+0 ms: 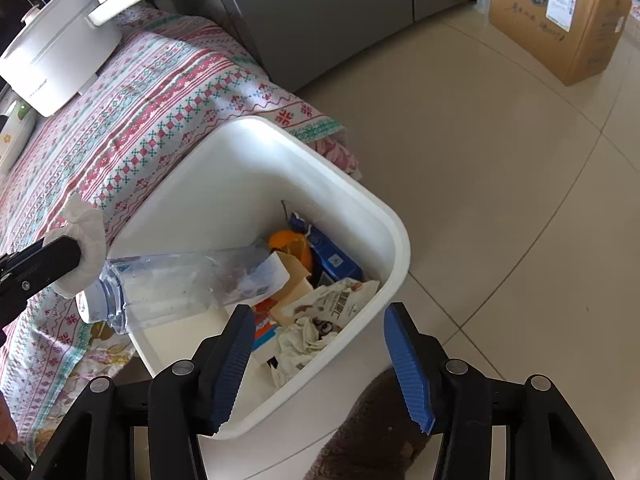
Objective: Collect trash
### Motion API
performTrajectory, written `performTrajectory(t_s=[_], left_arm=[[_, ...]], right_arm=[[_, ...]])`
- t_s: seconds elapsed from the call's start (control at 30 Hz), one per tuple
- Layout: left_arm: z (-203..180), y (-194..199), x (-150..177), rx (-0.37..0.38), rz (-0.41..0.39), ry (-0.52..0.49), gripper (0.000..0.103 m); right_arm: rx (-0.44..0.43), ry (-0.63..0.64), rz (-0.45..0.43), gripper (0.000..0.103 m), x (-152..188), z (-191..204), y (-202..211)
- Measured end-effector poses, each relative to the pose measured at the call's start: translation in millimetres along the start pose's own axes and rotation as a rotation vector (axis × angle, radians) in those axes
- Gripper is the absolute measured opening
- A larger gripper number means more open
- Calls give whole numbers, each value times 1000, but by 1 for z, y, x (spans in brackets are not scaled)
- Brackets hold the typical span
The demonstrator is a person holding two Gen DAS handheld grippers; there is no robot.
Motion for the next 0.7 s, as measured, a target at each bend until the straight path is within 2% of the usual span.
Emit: performTrajectory(t_s=[0.13, 0.2, 0.23, 0.27, 0.5, 0.7], left_arm=[[-1, -9, -4, -19, -10, -16, 25], [1, -11, -6, -59, -6, -18, 44], [3, -11, -6, -82, -4, -7, 64], [5, -9, -7, -103, -13, 5, 77], [17, 7, 0, -204, -18, 16, 84], [28, 46, 21, -277, -34, 65, 95]], right_arm=[[7, -2, -8, 61, -2, -3, 2], [10, -5, -9, 63, -3, -5, 3], [11, -7, -11, 63, -4, -5, 3], [12, -9, -12, 64, -4, -5, 3], [16, -1, -39, 69, -6, 1, 12], [13, 4, -91, 72, -3, 14, 32]])
Point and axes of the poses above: each gripper's, at about its wrist camera, not at the fingertips, and y roughly against the way its jaws point, z to its left, x to its underside, the point moved 3 cm from there along -y, roughly the way its jaws point, and after that the axes turned 1 degree about z, right-handed, at the moved point
